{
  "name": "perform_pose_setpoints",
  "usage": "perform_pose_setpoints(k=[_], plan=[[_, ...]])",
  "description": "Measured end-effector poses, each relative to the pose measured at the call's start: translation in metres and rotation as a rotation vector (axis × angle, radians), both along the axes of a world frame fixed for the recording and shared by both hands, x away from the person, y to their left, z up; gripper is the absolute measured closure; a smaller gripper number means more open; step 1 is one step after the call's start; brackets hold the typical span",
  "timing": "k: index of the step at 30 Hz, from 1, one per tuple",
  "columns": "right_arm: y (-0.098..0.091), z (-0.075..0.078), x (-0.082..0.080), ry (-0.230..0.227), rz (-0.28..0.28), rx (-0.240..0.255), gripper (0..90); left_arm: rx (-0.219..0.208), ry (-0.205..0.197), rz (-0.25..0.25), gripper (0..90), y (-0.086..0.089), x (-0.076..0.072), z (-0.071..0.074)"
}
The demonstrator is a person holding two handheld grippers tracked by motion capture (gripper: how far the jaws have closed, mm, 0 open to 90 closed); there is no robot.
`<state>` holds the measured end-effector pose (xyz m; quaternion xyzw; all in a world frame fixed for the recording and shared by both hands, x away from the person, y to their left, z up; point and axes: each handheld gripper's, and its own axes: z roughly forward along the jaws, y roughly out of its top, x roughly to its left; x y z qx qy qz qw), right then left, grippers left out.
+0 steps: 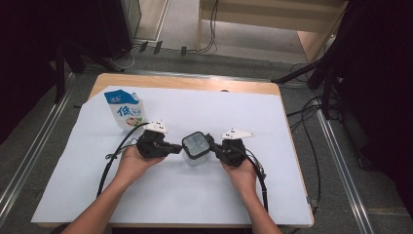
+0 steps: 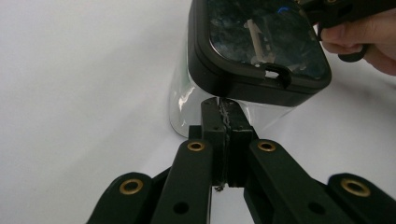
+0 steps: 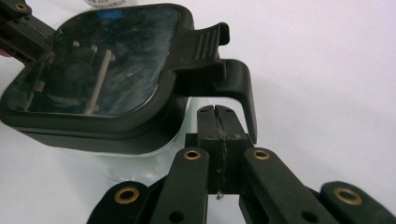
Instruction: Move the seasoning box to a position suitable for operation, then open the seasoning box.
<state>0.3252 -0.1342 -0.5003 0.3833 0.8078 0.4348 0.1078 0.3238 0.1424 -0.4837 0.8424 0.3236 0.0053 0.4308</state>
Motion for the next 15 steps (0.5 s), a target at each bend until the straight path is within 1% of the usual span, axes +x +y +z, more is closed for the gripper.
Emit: perform_pose_setpoints(k=[4,6,10,12,15], plan=[[0.0043,-0.0037,-0.0015,0.016,-0.004,-0.016,90.0,0.006,0.003,0.015,90.0,0.0015,0.0012,0.0005],[0.0049,-0.0035,-0.0026,0.012,0.005,-0.021,90.0,-0.004,0.006,0.022,90.0,0.0020,0.0030,-0.0001],[0.0046,-0.0035,-0.0063,0.022,-0.003,-0.009,90.0,-0.010,0.013,0.032,90.0,0.0035,0.0057,-0.0009],[0.0046,-0.0034,-0.0076,0.025,-0.003,-0.007,90.0,-0.007,0.014,0.031,90.0,0.0039,0.0064,-0.0008],[0.0048,-0.0028,-0.0097,0.033,-0.001,-0.008,90.0,-0.018,0.017,0.035,90.0,0.0047,0.0077,-0.0014]])
